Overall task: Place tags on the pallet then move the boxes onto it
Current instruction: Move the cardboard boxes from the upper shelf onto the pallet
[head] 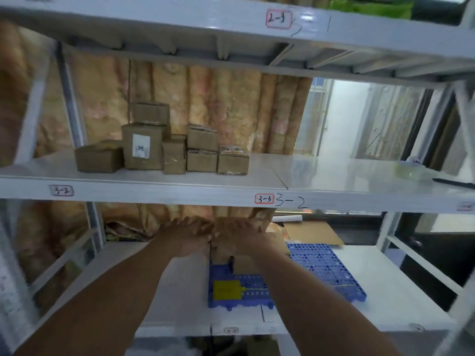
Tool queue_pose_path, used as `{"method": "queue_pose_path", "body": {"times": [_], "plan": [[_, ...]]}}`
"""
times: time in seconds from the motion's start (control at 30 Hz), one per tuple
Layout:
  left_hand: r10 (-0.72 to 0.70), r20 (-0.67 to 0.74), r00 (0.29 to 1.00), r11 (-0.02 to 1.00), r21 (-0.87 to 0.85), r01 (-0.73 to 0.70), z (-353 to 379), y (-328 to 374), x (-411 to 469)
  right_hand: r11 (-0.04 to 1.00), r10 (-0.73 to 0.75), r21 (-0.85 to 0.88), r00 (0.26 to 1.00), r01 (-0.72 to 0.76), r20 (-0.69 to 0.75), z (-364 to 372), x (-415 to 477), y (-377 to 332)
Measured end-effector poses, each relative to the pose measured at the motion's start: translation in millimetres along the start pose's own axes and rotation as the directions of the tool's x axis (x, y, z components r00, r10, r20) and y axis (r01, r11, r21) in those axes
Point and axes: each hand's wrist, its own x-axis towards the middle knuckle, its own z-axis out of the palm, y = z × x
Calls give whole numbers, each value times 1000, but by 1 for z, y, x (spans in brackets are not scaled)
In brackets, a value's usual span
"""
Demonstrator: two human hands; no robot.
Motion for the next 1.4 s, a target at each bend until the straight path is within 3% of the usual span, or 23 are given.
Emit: {"method": "queue_pose_path", "body": {"times": [0.1,0.3,0.57,0.77,1.07,1.23,1.4], "plan": [[9,29,1000,997,-80,-6,-20,-32,-42,998,14,-55,999,-11,41,-9,-15,-48],[56,-67,996,998,-2,-57,-77,-86,-133,999,-25,-31,992,29,126,-56,-86,-146],[11,-217,976,993,121,15,-170,-119,-188,992,-124,-31,983,121,-136,-115,-119,-234],[1,-309,951,995,98,31,-219,-128,-188,983,-171,-99,967,154,-191,-150,-103,-258],[-67,-238,969,982,155,106,-252,-136,-186,977,-206,-104,959,189,-197,-160,-69,-284],[-74,-269,960,979,162,121,-260,-155,-161,972,-220,-124,952,197,-211,-162,-46,-301],[-106,-280,954,981,129,147,-262,-191,-116,985,-174,-18,961,174,-217,-148,-4,-315]]}}
